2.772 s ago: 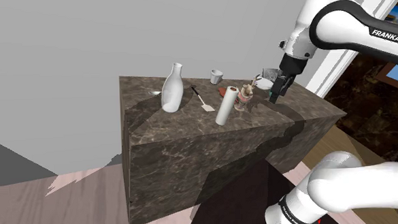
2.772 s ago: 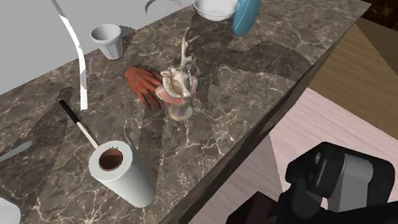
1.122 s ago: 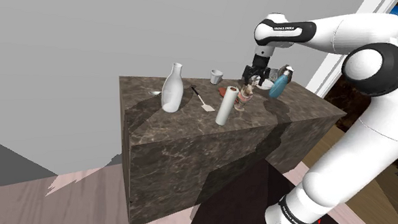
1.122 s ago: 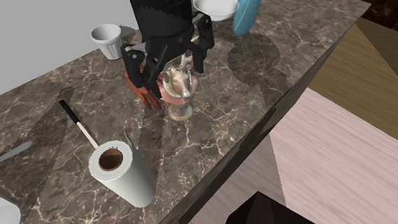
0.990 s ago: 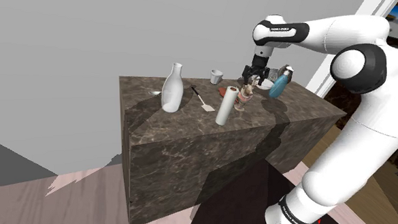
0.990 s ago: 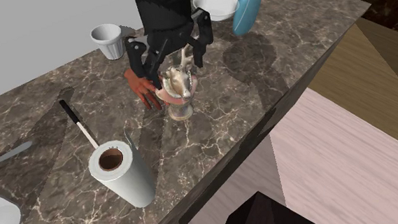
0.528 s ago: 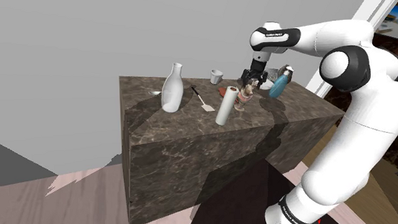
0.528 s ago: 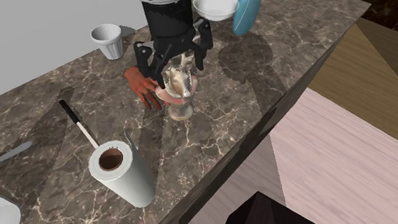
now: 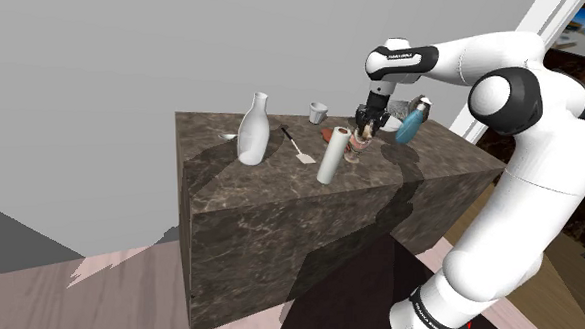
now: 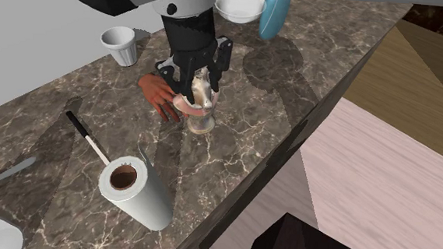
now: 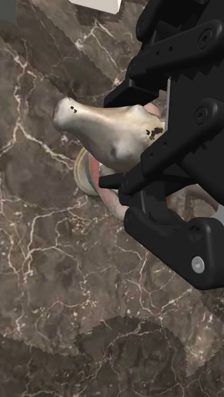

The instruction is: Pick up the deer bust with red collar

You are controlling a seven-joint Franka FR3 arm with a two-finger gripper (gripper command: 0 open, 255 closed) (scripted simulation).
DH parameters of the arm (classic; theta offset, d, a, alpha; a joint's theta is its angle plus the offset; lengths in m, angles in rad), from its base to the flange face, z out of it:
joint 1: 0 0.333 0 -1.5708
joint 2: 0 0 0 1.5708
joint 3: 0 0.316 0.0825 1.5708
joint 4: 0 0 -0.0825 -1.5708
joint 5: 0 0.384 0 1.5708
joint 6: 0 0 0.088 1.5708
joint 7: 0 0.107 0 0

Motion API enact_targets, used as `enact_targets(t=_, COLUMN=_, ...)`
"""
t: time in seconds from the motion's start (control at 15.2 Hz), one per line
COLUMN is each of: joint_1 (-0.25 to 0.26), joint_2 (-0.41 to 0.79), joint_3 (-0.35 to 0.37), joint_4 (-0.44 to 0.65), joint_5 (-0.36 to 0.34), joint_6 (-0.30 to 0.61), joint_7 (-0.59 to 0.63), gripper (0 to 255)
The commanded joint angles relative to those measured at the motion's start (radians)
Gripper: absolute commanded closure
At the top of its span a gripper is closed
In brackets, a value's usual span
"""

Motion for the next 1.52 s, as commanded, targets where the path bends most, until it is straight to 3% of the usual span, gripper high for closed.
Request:
enact_targets(t=0.0, joint_1=0.0, joint_2=0.001, joint_3=0.0, joint_4=0.0, joint_5=0.0, joint_6=0.001, joint_7=0.0, gripper=255)
enact_targets(t=0.33, joint_1=0.0, joint_2=0.0, joint_3=0.0, joint_4=-0.002, joint_5=0.0, joint_6=0.002, joint_7=0.001, gripper=255)
enact_targets(t=1.45, joint_1=-0.003, joint_2=-0.008, joint_3=-0.003, joint_4=0.19, joint_5=-0.003, joint_6=-0.199, joint_7=-0.004, gripper=255)
